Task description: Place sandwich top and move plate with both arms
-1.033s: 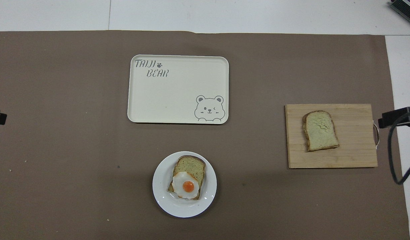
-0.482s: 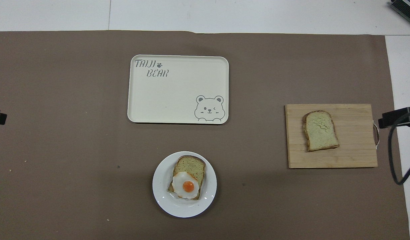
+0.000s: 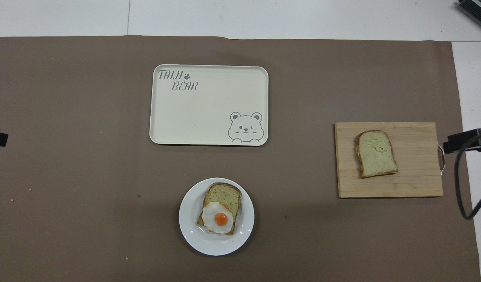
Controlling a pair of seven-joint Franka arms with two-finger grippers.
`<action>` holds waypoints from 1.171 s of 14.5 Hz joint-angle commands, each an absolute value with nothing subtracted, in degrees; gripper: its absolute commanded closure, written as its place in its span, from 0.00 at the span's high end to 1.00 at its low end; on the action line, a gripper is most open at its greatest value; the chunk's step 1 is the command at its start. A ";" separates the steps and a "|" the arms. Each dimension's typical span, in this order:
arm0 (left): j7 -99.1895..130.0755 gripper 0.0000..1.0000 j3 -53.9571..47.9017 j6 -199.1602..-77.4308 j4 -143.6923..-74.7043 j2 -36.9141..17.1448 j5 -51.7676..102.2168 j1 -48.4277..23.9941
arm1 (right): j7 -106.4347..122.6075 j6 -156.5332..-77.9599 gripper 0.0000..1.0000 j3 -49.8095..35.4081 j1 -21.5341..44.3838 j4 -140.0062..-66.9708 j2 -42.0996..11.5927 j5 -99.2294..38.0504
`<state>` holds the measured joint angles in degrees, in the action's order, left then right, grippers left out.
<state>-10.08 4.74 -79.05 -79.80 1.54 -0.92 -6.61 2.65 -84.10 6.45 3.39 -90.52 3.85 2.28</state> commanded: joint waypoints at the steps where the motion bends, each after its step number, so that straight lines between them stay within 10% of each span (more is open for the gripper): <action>1: -9.49 1.00 5.45 -78.05 -79.37 1.93 -0.79 -7.29 | 4.04 -85.43 1.00 6.33 2.81 -92.64 5.54 2.46; 17: -9.49 1.00 5.45 -78.05 -79.45 1.93 -0.79 -7.38 | 3.96 -85.69 1.00 6.33 2.81 -93.87 6.33 2.46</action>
<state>-10.08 4.74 -79.05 -79.80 1.54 -0.92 -6.61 2.65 -84.17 6.53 3.36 -91.71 4.70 2.28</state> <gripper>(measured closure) 0.000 0.000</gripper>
